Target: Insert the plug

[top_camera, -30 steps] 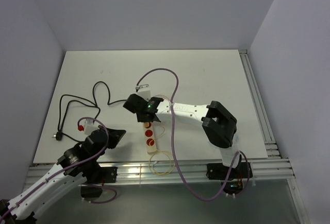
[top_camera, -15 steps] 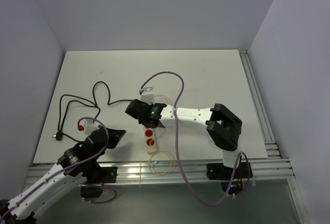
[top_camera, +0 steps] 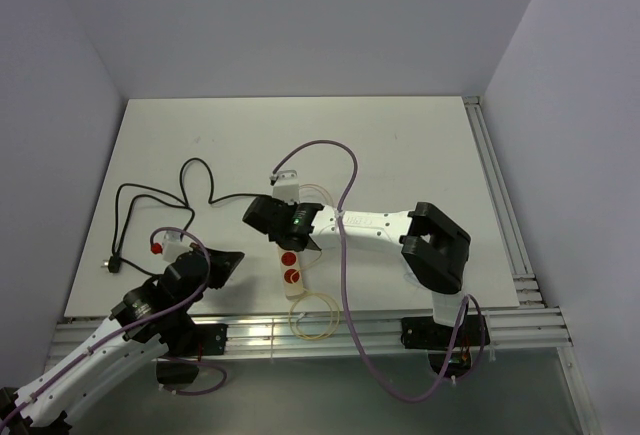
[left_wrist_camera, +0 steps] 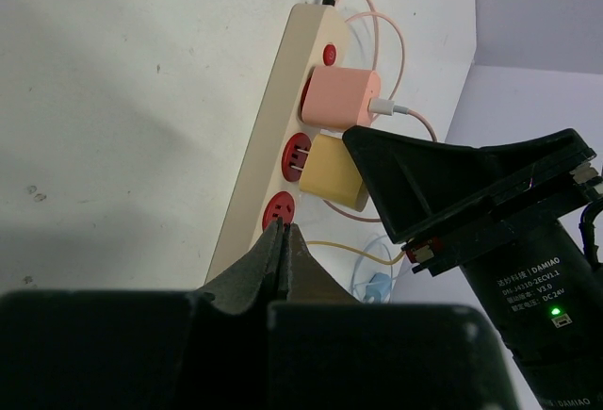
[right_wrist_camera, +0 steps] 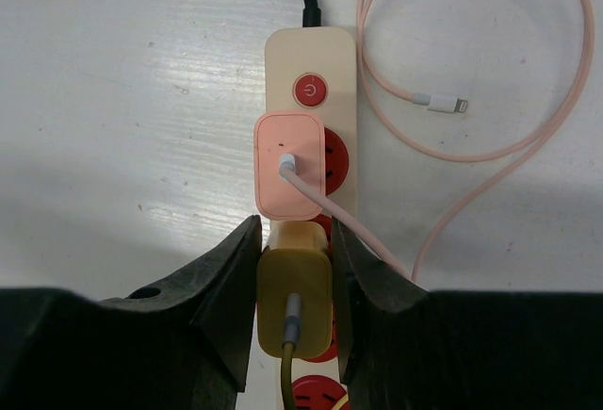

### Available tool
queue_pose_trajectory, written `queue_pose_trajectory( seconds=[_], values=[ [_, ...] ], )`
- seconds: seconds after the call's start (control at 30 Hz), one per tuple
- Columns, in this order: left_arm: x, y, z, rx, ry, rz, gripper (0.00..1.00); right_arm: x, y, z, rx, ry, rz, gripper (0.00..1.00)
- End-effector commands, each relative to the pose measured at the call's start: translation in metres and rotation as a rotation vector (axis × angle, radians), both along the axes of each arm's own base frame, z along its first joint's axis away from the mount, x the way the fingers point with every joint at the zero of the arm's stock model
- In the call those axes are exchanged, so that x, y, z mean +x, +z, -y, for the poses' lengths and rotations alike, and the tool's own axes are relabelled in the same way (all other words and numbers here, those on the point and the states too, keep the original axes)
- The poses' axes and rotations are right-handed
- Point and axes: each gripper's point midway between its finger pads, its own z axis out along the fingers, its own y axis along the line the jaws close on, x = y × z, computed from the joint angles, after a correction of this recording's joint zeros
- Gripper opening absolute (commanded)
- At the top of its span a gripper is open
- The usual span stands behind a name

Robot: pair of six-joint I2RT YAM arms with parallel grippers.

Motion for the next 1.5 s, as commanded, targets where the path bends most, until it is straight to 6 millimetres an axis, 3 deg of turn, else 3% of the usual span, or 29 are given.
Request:
queue_pose_trajectory(
  seconds=[0.0,0.6,1.07,1.47],
  values=[
    [0.002,0.015,-0.001,-0.001,0.002,0.031,0.0,-0.006,-0.002,0.016,-0.064,0.002,-0.004,0.0],
    [0.002,0.012,0.001,0.0,-0.003,0.026,0.0,-0.012,0.019,0.014,-0.007,0.024,-0.008,0.0],
    [0.004,0.012,-0.002,0.01,0.011,0.029,0.0,0.001,0.038,-0.015,0.056,0.056,0.032,0.0],
    [0.003,0.011,-0.003,0.01,0.013,0.029,0.0,0.002,0.025,-0.014,0.021,0.055,0.02,0.0]
  ],
)
